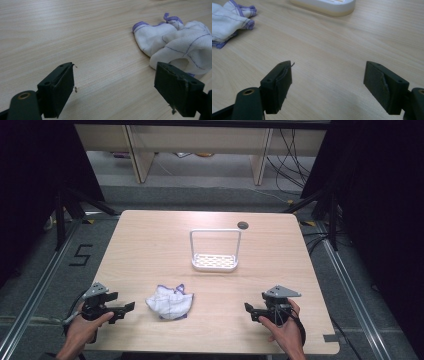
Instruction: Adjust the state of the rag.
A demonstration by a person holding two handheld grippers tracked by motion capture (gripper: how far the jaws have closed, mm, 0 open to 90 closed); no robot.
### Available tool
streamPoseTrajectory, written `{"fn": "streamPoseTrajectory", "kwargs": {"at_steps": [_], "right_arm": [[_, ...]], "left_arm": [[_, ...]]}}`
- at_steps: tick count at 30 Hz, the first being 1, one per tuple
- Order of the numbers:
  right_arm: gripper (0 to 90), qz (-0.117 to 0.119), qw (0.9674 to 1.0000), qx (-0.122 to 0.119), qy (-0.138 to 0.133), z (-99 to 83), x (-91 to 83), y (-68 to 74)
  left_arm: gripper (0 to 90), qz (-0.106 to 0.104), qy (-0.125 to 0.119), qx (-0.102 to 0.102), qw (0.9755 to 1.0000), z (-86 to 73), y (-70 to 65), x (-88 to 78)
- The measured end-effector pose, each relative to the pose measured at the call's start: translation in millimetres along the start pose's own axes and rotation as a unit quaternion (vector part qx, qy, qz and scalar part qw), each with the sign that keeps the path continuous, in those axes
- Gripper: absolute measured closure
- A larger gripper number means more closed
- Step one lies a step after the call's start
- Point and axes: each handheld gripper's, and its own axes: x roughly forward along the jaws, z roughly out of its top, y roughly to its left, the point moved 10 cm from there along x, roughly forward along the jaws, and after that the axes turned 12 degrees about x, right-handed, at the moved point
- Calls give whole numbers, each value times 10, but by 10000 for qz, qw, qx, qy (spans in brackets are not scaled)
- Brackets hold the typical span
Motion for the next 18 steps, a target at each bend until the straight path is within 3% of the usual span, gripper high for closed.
{"fn": "streamPoseTrajectory", "kwargs": {"at_steps": [5,6,7,8,9,10,16,18], "right_arm": [[254,-3,10000,-63,27,6,0,31],[254,-3,10000,-63,27,6,0,31],[255,-46,10000,34,36,2,-8,51],[259,0,9999,-124,-9,27,-1,45],[262,-1,9999,-140,-1,32,-2,52],[265,45,9999,-149,-24,45,4,73],[295,83,9997,-211,-46,93,8,120],[298,93,9996,-258,-39,106,19,126]], "left_arm": [[168,26,-54,9,10000,16,7,2],[168,-13,112,173,9998,-12,24,-23],[172,-42,154,180,9997,-10,21,-31],[177,-22,21,69,10000,20,7,-16],[180,-36,75,152,9999,29,14,-31],[184,-40,-101,29,9999,76,-5,-10],[216,-172,-243,137,9995,290,-63,-64],[231,-256,-304,264,9989,395,-127,-60]]}}
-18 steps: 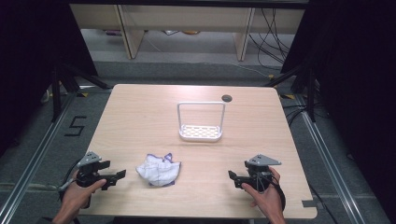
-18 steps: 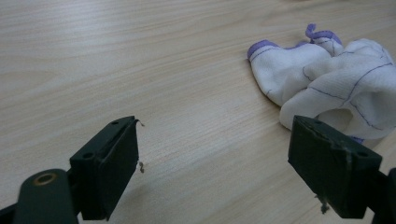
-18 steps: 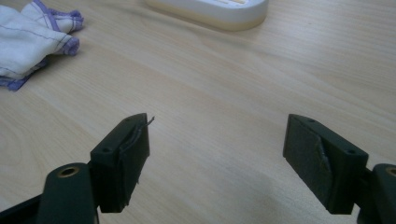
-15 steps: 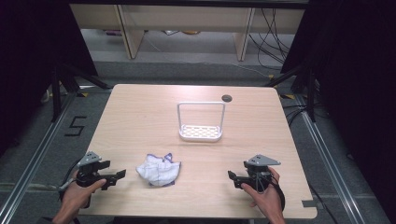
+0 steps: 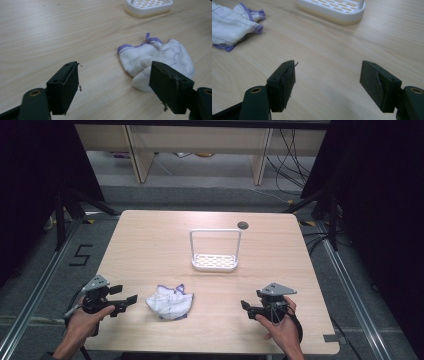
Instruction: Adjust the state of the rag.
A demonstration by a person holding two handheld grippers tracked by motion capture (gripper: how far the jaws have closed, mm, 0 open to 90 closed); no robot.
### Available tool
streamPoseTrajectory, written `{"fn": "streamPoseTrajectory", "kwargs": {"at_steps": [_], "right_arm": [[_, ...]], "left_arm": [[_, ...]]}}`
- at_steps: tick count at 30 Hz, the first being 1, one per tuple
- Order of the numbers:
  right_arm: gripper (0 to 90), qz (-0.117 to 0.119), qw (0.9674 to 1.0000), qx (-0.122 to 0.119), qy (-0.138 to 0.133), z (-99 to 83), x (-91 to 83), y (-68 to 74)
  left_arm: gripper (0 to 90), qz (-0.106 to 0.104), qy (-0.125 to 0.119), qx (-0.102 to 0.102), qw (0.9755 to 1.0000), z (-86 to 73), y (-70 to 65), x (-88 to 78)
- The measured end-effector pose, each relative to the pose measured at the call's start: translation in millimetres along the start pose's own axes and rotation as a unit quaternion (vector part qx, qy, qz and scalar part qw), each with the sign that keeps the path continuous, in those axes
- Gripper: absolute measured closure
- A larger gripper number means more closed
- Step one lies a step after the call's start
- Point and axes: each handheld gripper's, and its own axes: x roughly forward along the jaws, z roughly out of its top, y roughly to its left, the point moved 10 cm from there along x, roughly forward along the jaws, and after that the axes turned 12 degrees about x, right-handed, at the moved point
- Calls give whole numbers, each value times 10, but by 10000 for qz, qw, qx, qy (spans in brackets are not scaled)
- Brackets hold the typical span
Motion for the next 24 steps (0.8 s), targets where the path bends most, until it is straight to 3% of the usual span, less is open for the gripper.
{"fn": "streamPoseTrajectory", "kwargs": {"at_steps": [3,4,7,9,11,13,15,16,18,24], "right_arm": [[306,-6,10000,-9,18,17,-3,11],[308,-24,10000,-47,-1,22,0,6],[312,58,9999,-69,47,11,6,18],[313,-24,10000,-57,5,14,9,2],[314,95,9999,-56,76,0,15,13],[318,-19,10000,-49,51,0,2,0],[319,-25,10000,-33,56,-4,-5,5],[319,-48,9999,-147,29,4,-6,-14],[321,29,9999,-131,79,-10,4,-3],[322,-4,9999,-143,88,-15,11,9]], "left_arm": [[257,-200,42,208,9996,124,-121,53],[307,-289,19,304,9991,159,-159,71],[330,-554,74,569,9968,305,-321,149],[343,-668,93,702,9953,415,-442,222],[348,-805,162,817,9933,489,-559,302],[378,-951,249,977,9903,533,-678,385],[387,-1022,305,1026,9890,559,-791,497],[408,-1079,360,1070,9877,556,-831,537],[436,-1160,531,1191,9846,537,-917,658],[508,-1196,935,1664,9743,468,-1026,882]]}}
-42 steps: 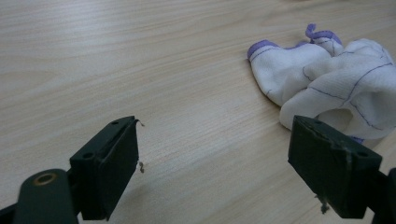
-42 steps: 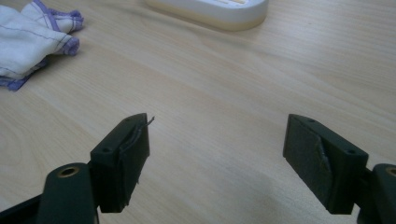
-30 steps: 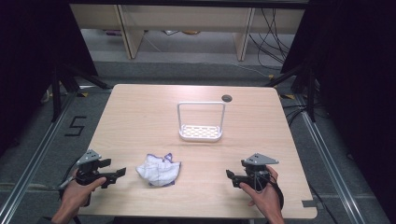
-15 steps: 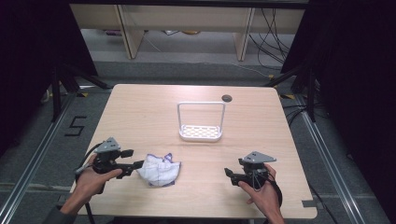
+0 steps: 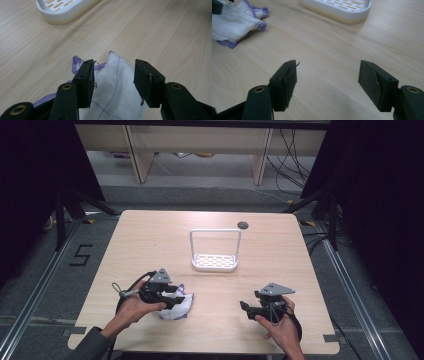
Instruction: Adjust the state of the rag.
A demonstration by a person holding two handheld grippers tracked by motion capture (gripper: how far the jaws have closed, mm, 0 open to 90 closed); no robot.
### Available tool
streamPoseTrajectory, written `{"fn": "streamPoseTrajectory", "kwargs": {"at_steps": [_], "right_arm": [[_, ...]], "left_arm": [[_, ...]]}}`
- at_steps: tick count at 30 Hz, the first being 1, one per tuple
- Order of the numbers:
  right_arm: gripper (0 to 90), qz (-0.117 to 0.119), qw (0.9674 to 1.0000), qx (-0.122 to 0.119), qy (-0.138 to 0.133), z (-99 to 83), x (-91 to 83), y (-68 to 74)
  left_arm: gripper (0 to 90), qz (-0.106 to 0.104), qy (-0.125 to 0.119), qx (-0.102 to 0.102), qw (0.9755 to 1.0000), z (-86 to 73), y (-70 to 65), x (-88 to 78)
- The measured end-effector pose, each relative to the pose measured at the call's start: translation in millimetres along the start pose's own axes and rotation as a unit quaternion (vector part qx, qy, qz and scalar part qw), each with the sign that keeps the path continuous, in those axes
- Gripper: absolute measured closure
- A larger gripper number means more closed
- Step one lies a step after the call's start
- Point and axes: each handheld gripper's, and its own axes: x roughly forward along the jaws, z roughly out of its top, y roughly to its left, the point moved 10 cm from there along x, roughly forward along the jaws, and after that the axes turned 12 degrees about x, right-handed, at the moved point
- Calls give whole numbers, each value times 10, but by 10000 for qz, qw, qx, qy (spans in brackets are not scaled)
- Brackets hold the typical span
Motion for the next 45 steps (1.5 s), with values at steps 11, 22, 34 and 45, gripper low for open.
{"fn": "streamPoseTrajectory", "kwargs": {"at_steps": [11,22,34,45], "right_arm": [[322,45,10000,-24,22,4,35,31],[324,158,9999,41,31,-5,67,26],[328,168,9997,154,64,-28,72,46],[328,167,9998,65,82,-94,40,173]], "left_arm": [[565,-53,289,43,9996,-6,-3,260],[867,-147,261,186,9994,14,33,334],[877,105,-1240,14,9922,564,135,-596],[878,370,-1677,-38,9851,863,313,-1118]]}}
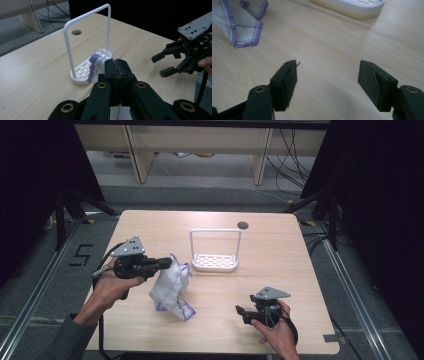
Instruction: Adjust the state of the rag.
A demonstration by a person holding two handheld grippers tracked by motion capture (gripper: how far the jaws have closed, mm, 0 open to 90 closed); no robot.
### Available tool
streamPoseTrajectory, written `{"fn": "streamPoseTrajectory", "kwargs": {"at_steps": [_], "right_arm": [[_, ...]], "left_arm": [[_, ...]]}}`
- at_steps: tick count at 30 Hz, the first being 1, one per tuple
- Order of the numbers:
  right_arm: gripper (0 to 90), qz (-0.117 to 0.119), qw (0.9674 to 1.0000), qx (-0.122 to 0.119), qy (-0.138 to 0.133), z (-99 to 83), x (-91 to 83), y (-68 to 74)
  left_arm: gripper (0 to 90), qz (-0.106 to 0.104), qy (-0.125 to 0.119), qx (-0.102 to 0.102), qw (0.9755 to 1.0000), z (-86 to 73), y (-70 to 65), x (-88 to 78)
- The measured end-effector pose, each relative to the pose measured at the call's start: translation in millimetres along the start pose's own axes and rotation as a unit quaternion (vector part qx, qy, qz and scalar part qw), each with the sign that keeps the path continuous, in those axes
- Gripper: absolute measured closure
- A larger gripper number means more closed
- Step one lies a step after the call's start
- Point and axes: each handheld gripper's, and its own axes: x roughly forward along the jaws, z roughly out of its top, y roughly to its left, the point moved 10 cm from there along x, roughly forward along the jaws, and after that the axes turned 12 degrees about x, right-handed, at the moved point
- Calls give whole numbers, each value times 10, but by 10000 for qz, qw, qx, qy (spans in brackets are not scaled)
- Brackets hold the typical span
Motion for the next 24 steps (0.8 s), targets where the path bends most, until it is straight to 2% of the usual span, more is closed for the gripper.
{"fn": "streamPoseTrajectory", "kwargs": {"at_steps": [3,5,6,8,9,10,13,14,15,17,18,19,20,21,22,23,24], "right_arm": [[328,-41,9999,-126,8,-12,-35,49],[328,-36,9999,-143,-7,-10,-36,78],[328,-54,9997,-222,7,-11,-35,78],[328,25,9997,-225,11,-3,-7,116],[328,-24,9997,-249,67,-7,-1,123],[328,-25,9997,-228,125,-11,3,140],[327,-5,9992,-355,187,14,65,213],[328,-2,9990,-374,226,21,90,250],[328,7,9983,-545,191,47,129,274],[329,59,9975,-655,274,72,195,374],[329,95,9970,-710,295,92,232,432],[333,140,9964,-765,329,118,279,504],[334,170,9955,-889,280,153,319,537],[337,237,9955,-858,337,167,359,609],[341,296,9944,-968,287,207,414,662],[346,331,9944,-932,363,213,441,710],[352,456,9934,-1000,331,251,509,787]], "left_arm": [[878,55,-9,25,10000,-74,-6,-114],[878,122,59,-23,9999,-273,4,-226],[878,83,62,-77,9999,-382,-2,-261],[878,83,234,-152,9996,-639,-10,-324],[877,98,264,-205,9994,-733,-6,-338],[877,125,322,-316,9989,-882,12,-364],[877,204,386,-609,9972,-1167,70,-404],[877,208,393,-678,9967,-1233,86,-412],[877,283,474,-712,9959,-1298,107,-434],[876,345,534,-749,9952,-1396,128,-463],[876,511,575,-714,9945,-1455,152,-478],[875,507,691,-703,9938,-1501,161,-507],[875,516,672,-778,9934,-1534,167,-524],[875,612,676,-809,9925,-1569,185,-543],[875,586,803,-815,9917,-1609,183,-567],[874,615,769,-813,9918,-1648,190,-575],[873,634,829,-846,9909,-1690,188,-593]]}}
